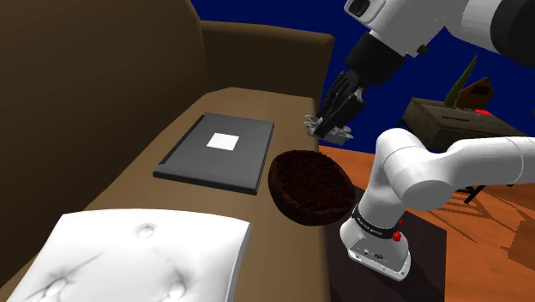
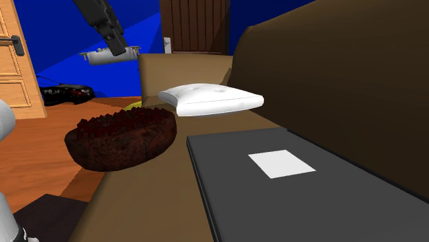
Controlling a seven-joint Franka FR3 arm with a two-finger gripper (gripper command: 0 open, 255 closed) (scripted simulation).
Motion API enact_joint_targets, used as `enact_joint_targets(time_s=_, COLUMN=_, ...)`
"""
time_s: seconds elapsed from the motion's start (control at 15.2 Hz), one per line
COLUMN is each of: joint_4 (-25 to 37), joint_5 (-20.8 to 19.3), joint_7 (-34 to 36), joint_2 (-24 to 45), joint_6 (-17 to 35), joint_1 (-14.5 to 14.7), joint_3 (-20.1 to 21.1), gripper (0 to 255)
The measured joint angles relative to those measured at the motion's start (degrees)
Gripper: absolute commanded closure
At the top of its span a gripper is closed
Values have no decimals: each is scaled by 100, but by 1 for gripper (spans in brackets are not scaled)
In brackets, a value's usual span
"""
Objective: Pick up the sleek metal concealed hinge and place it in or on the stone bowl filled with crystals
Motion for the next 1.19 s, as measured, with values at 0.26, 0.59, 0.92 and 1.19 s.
enact_joint_targets(time_s=0.26, joint_4=-354, joint_5=41, joint_7=9, joint_2=-244, joint_6=99, joint_1=64, joint_3=32, gripper=255)
enact_joint_targets(time_s=0.59, joint_4=-800, joint_5=120, joint_7=33, joint_2=-475, joint_6=306, joint_1=144, joint_3=115, gripper=255)
enact_joint_targets(time_s=0.92, joint_4=-1204, joint_5=197, joint_7=58, joint_2=-691, joint_6=488, joint_1=231, joint_3=199, gripper=255)
enact_joint_targets(time_s=1.19, joint_4=-1234, joint_5=207, joint_7=60, joint_2=-685, joint_6=524, joint_1=234, joint_3=210, gripper=255)
